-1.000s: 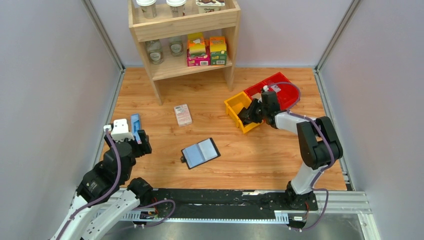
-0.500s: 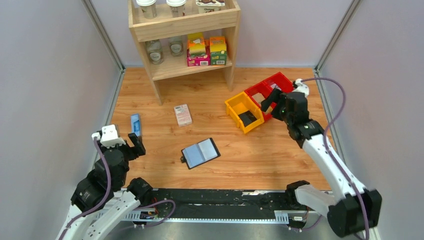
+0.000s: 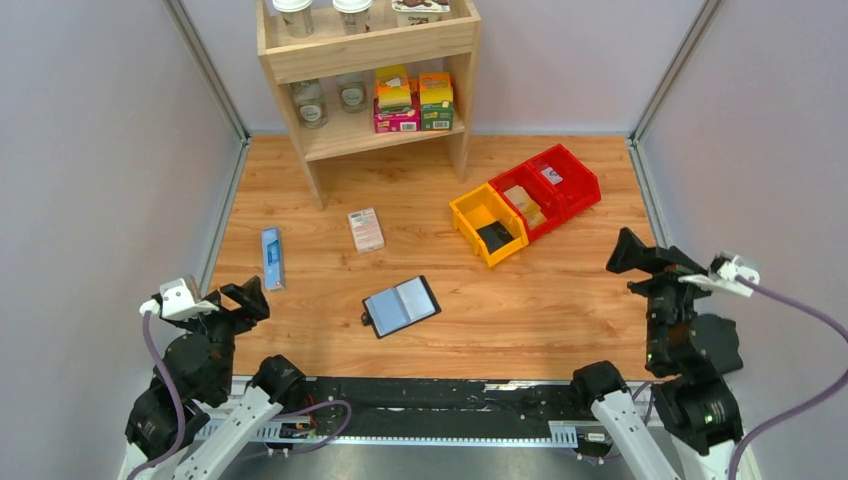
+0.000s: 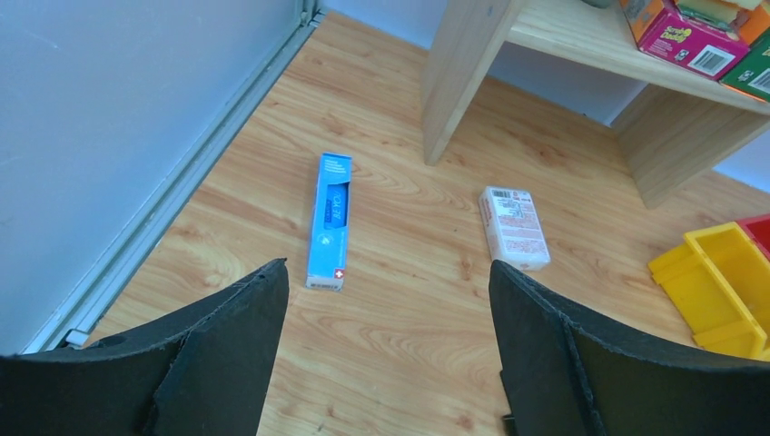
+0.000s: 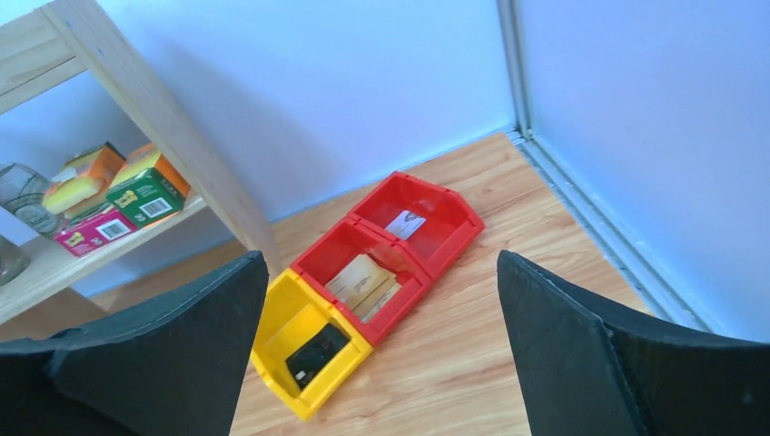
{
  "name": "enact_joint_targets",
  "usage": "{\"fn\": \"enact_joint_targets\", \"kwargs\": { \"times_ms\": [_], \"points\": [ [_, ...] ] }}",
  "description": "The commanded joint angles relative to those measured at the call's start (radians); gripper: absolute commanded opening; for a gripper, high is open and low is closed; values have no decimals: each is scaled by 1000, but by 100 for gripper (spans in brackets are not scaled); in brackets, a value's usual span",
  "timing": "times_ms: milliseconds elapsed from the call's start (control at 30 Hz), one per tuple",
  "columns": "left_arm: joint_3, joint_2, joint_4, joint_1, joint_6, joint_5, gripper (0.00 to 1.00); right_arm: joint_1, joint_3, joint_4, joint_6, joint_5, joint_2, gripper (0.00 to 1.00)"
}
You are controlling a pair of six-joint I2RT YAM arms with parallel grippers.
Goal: Take the credit cards out of the card holder
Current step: Reset both arms
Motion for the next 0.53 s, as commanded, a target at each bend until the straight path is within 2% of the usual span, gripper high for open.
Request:
{"fn": "enact_joint_targets", "kwargs": {
  "times_ms": [0, 233, 400, 500],
  "points": [
    [-2, -26, 23, 6, 15, -5, 88, 19, -106, 12, -165, 69, -142, 100],
    [3, -41, 15, 6, 4, -8, 88, 21, -262, 61, -219, 26, -349, 100],
    [-2, -41, 37, 6, 33, 7, 88, 65, -276, 80, -234, 6, -357, 100],
    [0, -43, 37, 6, 30, 0, 88, 102, -278, 84, -228, 52, -360, 100]
  ]
}}
